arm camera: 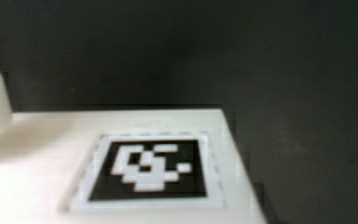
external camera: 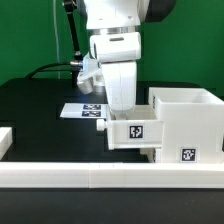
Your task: Assemble drawer
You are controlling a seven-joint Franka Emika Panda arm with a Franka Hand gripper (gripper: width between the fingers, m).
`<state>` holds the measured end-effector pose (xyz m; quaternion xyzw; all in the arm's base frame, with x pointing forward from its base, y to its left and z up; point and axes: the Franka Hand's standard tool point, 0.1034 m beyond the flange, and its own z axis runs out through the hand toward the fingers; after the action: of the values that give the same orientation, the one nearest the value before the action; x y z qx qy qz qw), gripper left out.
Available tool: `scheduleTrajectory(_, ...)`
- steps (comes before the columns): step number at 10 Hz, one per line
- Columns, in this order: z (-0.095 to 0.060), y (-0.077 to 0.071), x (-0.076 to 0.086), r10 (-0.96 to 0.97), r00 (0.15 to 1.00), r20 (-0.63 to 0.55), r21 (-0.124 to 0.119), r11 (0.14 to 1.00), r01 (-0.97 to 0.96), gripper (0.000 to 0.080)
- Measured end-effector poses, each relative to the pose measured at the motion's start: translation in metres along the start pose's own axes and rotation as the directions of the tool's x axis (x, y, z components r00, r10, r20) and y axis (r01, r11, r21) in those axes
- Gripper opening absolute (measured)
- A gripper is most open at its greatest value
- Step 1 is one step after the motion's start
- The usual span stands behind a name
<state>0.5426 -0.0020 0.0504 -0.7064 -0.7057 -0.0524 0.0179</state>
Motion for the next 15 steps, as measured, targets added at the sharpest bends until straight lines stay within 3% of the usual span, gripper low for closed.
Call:
scheduleTrajectory(9,0.0,0.005,0.01,0.111,0.994,0.001,0.002,0.994,-0.111,0.0041)
scheduleTrajectory(10,0.0,0.005,0.009,0.111,0.994,0.001,0.004,0.994,-0.111,0.0041)
scheduleTrajectory(11,0.0,0.003,0.008,0.112,0.994,0.005,0.023,0.993,-0.112,0.0041)
scheduleTrajectory(15,0.0,0.003,0.009,0.11,0.994,0.005,0.023,0.994,-0.11,0.0041)
